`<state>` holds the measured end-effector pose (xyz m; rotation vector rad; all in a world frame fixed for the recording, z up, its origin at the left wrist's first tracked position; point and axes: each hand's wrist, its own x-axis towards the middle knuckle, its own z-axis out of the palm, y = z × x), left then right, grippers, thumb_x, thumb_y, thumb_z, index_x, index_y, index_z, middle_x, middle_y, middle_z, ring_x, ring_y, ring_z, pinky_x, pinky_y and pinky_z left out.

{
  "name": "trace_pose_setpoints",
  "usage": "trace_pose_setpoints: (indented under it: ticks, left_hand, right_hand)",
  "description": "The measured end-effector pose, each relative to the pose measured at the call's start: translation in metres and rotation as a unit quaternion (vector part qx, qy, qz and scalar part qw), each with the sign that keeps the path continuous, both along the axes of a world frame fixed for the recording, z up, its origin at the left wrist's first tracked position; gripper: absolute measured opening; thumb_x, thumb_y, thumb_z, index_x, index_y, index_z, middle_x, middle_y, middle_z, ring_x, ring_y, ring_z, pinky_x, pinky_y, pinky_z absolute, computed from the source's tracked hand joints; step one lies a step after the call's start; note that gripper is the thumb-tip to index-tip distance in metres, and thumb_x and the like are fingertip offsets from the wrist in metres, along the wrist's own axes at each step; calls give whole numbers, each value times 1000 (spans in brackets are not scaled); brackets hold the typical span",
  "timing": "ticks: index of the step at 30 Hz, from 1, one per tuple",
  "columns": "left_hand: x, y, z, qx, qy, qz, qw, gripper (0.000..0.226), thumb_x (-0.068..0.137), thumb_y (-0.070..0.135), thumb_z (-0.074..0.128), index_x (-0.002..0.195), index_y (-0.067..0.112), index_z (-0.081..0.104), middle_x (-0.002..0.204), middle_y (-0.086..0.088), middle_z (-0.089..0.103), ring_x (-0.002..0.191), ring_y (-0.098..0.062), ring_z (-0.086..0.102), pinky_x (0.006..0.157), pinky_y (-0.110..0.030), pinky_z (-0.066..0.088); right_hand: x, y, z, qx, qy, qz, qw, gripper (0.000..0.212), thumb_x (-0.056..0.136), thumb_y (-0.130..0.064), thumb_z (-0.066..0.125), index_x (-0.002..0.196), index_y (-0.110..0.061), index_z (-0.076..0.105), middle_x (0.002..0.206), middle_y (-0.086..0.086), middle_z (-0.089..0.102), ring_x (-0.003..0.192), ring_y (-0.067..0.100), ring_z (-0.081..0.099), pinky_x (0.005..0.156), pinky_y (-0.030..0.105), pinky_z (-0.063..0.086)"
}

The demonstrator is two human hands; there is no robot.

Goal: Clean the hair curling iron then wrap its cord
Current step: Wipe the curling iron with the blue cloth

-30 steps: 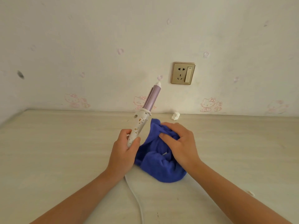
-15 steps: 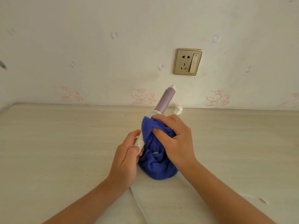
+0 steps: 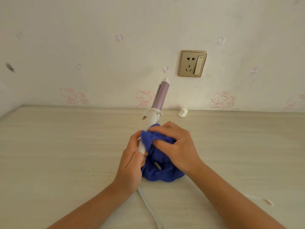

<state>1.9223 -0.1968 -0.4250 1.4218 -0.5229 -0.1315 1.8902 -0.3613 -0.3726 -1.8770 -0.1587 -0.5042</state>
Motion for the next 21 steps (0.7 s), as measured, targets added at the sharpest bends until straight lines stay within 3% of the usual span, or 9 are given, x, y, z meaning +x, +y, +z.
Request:
trace_pose_setpoints:
  ticks: [3, 6, 8, 10, 13, 16, 18, 21]
  left_hand:
    - [2, 2, 0, -17, 42, 5, 999, 60, 88, 6, 40, 140, 32, 55, 95, -1, 72, 77, -23, 58, 68, -35, 47]
    - [0, 3, 4, 5, -17, 3, 1000, 56, 86, 10, 40, 131, 37, 60, 75, 0, 58, 60, -11, 45, 55, -26, 39]
    - [-2, 1, 5, 34, -45, -6, 998, 53, 86, 20, 39, 134, 36, 56, 72, 2, 51, 57, -10, 38, 51, -23, 34]
    - [-4, -1, 5, 43, -55, -14, 997, 55, 85, 23, 38, 137, 34, 54, 73, 3, 50, 58, -10, 37, 51, -25, 34]
    - [-1, -1, 2, 15, -37, -8, 999, 55, 88, 11, 39, 136, 32, 56, 72, 1, 56, 59, -11, 45, 54, -27, 39]
    - [3, 1, 3, -12, 7, -13, 1000, 62, 87, 1, 37, 138, 30, 56, 98, -7, 73, 84, -20, 67, 70, -29, 52]
    - [2, 3, 5, -3, -21, -13, 1000, 60, 87, 0, 36, 135, 29, 58, 88, 3, 69, 68, -10, 60, 62, -19, 48]
    - [-3, 1, 5, 31, -48, -12, 998, 54, 87, 16, 39, 137, 31, 55, 73, 6, 52, 58, -6, 39, 54, -19, 36]
  right_hand:
    - [-5, 9, -2, -56, 19, 87, 994, 34, 83, -6, 75, 108, -28, 81, 94, -4, 67, 92, 17, 67, 85, 23, 53]
    - [1, 6, 4, -16, -12, -14, 1000, 36, 84, -6, 73, 107, -34, 80, 92, -6, 65, 88, 11, 67, 80, 16, 51]
    - [8, -3, 11, 45, -30, -103, 993, 34, 89, -9, 72, 109, -35, 79, 91, -3, 64, 85, 9, 65, 77, 13, 50]
    - [9, -8, 13, 66, -32, -118, 990, 33, 91, -10, 71, 111, -35, 79, 93, -1, 64, 86, 11, 65, 77, 15, 52]
    - [1, -3, 4, 6, 0, -4, 1000, 36, 85, -7, 73, 108, -34, 80, 93, -7, 64, 88, 11, 65, 80, 16, 49]
    - [-4, 10, -2, -66, 27, 97, 993, 37, 82, -7, 73, 108, -33, 80, 92, -7, 65, 90, 16, 66, 83, 21, 51]
    - [0, 10, 2, -54, 9, 47, 997, 38, 83, -8, 72, 107, -37, 79, 91, -6, 64, 89, 14, 66, 81, 20, 52]
    - [7, -1, 15, 25, -29, -85, 996, 38, 88, -9, 71, 108, -40, 79, 89, -5, 62, 82, 9, 64, 75, 13, 51]
